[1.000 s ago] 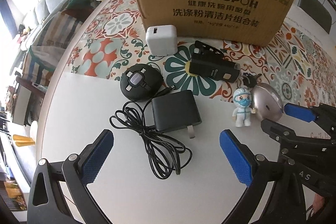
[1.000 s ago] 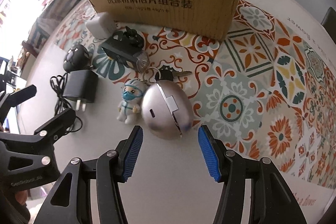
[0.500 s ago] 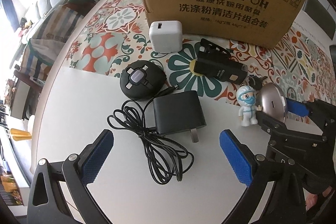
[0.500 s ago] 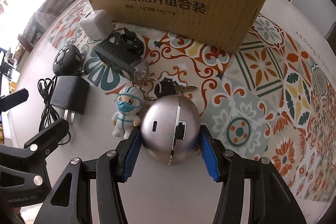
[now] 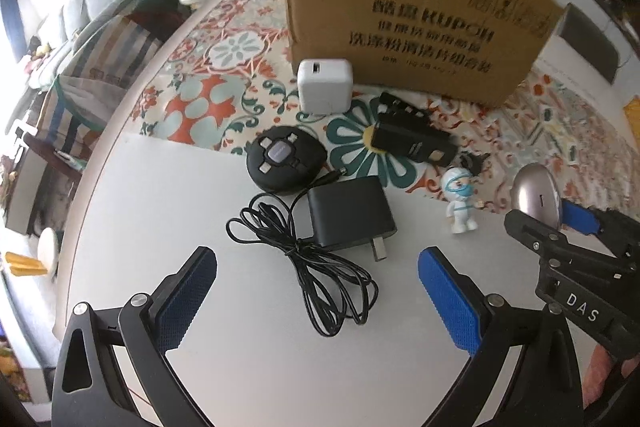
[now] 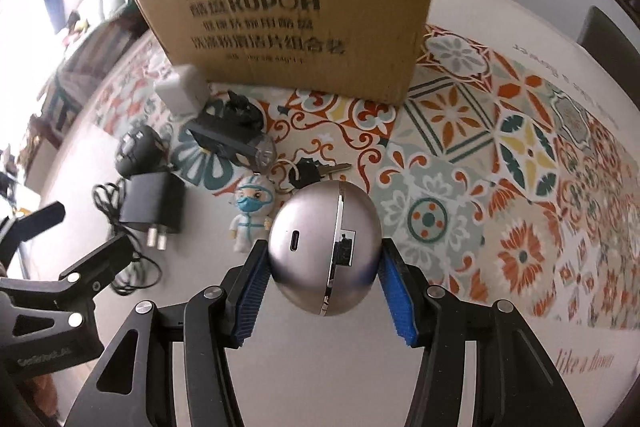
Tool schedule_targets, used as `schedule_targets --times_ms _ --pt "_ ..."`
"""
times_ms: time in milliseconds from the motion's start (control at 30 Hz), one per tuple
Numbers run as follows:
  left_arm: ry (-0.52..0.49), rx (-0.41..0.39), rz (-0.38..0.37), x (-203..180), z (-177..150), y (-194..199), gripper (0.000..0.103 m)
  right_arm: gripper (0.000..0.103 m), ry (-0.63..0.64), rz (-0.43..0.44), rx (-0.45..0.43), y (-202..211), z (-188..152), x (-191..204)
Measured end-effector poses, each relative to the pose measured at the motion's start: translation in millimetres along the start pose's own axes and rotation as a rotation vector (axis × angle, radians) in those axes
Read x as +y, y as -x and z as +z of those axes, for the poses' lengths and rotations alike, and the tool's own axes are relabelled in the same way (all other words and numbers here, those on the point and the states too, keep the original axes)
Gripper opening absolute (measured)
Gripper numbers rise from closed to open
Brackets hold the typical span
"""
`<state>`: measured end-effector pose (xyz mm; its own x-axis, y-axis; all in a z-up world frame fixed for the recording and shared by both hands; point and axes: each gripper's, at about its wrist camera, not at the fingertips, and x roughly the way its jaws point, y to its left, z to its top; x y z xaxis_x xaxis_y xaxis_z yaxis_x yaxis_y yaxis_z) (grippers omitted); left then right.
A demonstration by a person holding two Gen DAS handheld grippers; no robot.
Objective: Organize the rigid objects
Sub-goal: 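Grasp the silver ball speaker with the right gripper, then grasp the black power adapter with the left gripper while the right gripper holds the speaker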
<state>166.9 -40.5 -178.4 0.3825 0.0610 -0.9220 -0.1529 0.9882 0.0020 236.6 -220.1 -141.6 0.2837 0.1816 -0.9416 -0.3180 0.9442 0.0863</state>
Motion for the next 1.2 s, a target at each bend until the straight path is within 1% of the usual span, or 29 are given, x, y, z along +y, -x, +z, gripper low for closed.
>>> schedule_targets --times_ms 100,200,333,367,500,567,600,667,700,767,900,1000,1133,1200 --pt "-0.026 -0.029 -0.023 3 -1 10 0.103 0.054 -0.040 0.029 -0.023 15 -4 0" --pt "-0.035 -0.053 -0.048 3 1 19 0.101 0.054 -0.068 0.030 -0.041 28 -7 0" --pt "-0.044 -0.051 -0.107 -2 8 22 0.097 0.054 -0.095 0.026 -0.048 33 -12 2" --pt "-0.055 -0.042 -0.112 -5 11 20 0.091 0.054 -0.097 0.024 -0.050 32 -12 3" --pt "-0.077 -0.006 -0.118 -14 16 7 0.081 0.054 -0.124 0.022 -0.049 31 -15 -3" --pt "-0.068 0.021 -0.141 -15 18 -2 0.074 0.054 -0.136 0.023 -0.052 30 -15 -6" --pt "-0.065 0.031 -0.148 -14 19 -6 0.073 0.054 -0.142 0.023 -0.054 31 -15 -7" --pt "-0.059 0.044 -0.128 -14 21 -13 0.071 0.054 -0.154 0.027 -0.058 31 -15 -9" --pt "-0.058 0.048 -0.127 -14 21 -16 0.070 0.054 -0.159 0.030 -0.061 31 -15 -11" --pt "-0.060 0.060 -0.129 -15 22 -23 0.064 0.054 -0.166 0.031 -0.061 29 -15 -12" --pt "-0.041 0.099 -0.136 -14 24 -38 0.059 0.054 -0.168 0.042 -0.056 24 -14 -12" --pt "-0.034 0.114 -0.105 -15 25 -46 0.059 0.054 -0.165 0.050 -0.048 20 -14 -10" --pt "-0.024 0.145 -0.087 -18 23 -56 0.059 0.054 -0.164 0.052 -0.038 15 -14 -9" --pt "-0.034 0.141 -0.071 -21 22 -58 0.059 0.054 -0.163 0.051 -0.034 12 -14 -8"
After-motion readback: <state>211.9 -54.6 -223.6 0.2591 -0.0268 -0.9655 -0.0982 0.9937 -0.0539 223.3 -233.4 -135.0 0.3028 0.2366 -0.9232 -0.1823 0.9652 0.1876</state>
